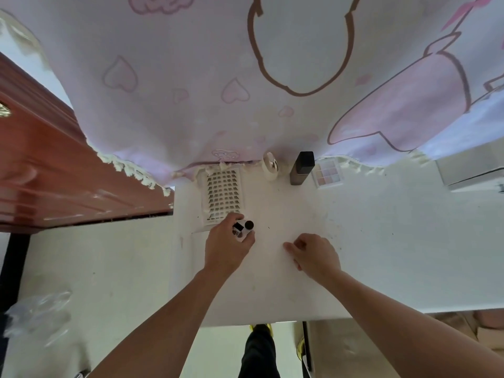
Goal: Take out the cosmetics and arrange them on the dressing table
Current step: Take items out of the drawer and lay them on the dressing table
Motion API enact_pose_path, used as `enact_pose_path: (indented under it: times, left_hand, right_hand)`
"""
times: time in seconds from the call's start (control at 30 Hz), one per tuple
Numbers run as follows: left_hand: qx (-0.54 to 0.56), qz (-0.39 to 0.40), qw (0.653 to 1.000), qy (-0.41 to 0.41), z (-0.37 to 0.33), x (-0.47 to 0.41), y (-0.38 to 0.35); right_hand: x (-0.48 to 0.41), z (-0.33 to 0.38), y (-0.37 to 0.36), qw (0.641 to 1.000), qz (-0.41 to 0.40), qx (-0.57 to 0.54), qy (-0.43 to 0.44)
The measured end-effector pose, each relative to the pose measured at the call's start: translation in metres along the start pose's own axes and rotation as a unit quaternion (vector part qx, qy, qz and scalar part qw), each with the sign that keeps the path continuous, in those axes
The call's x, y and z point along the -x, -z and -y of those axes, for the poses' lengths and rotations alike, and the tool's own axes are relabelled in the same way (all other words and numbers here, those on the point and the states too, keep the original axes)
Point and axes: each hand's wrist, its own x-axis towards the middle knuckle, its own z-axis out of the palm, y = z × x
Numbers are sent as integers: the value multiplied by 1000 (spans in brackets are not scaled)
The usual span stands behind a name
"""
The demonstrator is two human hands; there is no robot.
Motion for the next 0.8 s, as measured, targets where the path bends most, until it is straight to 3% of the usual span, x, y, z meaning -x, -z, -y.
enact_pose_path:
  times: [0.17,0.37,0.63,0.8]
  left_hand:
    - [59,-35,996,57,11,7,18]
    - [-5,-24,999,40,21,5,22]
    - [36,-78,996,25,9,-8,11]
    - [-14,-75,995,-62,14,-9,12]
  right_hand:
    - [-2,25,-4,995,7,17,97]
    - [-11,59,-19,981,13,50,189]
    - [-16,55,-25,983,-5,54,173]
    - [-13,43,-26,987,-7,44,157]
